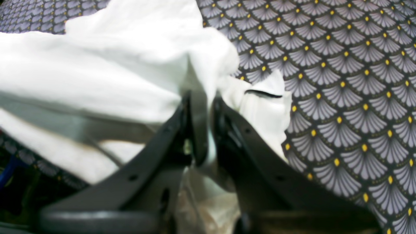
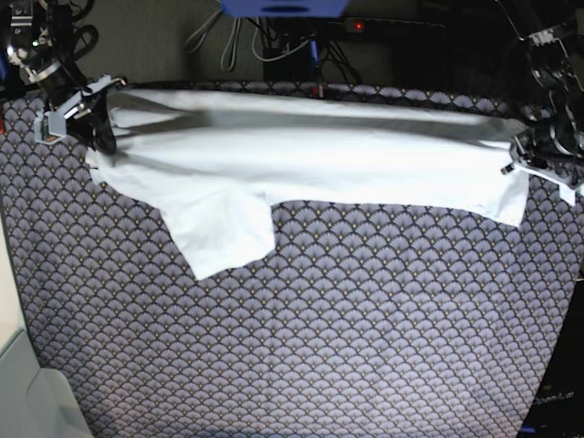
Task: Fold the T-shirt properly
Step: 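Hold the folded hem over the collar edge with both grippers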
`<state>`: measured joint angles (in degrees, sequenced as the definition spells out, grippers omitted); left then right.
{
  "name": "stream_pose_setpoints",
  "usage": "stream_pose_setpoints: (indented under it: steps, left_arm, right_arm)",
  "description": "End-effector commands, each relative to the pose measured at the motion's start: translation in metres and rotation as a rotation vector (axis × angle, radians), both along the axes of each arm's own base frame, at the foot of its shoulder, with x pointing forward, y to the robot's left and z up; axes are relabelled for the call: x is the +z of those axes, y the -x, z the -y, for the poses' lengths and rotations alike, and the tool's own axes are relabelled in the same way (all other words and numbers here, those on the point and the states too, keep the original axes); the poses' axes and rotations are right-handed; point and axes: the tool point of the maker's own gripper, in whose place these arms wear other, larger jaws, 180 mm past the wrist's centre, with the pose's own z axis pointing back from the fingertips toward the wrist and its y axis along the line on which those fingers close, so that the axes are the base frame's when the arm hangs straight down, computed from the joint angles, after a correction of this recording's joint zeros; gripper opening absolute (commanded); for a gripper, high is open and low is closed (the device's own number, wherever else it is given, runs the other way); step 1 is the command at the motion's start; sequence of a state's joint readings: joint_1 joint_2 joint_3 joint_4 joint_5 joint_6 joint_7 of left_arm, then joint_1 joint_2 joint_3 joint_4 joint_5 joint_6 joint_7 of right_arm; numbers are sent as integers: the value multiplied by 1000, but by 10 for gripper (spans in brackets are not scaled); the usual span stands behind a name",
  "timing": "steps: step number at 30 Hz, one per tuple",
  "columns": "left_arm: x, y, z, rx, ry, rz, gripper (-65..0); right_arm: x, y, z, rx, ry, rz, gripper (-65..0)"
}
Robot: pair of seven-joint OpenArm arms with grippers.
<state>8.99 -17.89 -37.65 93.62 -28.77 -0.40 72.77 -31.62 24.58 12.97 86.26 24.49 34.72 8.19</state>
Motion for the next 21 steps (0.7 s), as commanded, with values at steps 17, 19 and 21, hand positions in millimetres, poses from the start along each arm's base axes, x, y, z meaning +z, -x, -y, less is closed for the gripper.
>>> stream_pose_setpoints:
  steps: [17, 19, 21]
  left_arm:
    - [-19, 7, -17, 45, -1, -34, -582]
    - [-19, 7, -15, 37, -1, -36, -539]
    - [-21, 4, -7, 6, 0, -41, -509]
  right_arm:
    - [-4, 1, 8, 3, 32, -52, -590]
    - [-10, 3, 8, 7, 42, -84, -523]
    - [-14, 6, 8, 10, 48, -108, -444]
